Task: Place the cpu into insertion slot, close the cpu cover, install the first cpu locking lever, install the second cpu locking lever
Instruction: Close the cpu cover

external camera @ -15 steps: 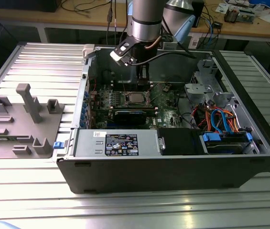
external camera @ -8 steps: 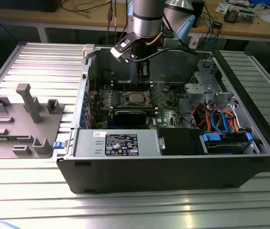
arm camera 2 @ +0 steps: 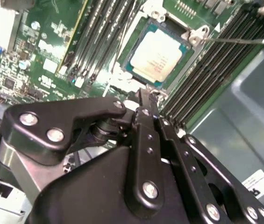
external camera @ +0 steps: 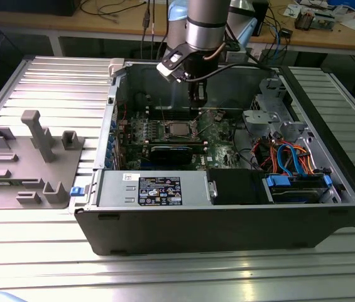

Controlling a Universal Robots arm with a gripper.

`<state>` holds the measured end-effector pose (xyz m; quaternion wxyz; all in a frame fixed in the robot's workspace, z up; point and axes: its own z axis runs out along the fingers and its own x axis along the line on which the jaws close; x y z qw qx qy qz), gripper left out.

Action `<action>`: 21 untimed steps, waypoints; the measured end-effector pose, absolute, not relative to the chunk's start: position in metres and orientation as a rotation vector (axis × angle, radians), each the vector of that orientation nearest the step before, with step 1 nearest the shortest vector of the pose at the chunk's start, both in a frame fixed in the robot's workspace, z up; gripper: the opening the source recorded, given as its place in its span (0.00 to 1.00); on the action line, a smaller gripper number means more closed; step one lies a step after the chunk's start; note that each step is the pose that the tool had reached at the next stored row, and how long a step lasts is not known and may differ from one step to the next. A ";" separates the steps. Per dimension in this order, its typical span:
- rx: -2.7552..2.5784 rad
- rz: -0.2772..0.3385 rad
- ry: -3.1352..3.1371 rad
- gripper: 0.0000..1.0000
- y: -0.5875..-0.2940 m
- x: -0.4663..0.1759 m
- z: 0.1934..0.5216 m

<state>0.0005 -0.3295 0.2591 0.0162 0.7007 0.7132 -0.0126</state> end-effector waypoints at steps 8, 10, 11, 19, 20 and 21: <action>2.134 -0.039 2.260 0.11 -0.329 0.001 0.261; 2.134 -0.039 2.260 0.11 -0.329 0.001 0.261; 2.134 -0.039 2.260 0.11 -0.329 0.001 0.261; 2.134 -0.039 2.260 0.11 -0.329 0.009 0.261; 2.134 -0.039 2.260 0.11 -0.329 0.009 0.262; 2.134 -0.040 2.260 0.11 -0.329 0.009 0.263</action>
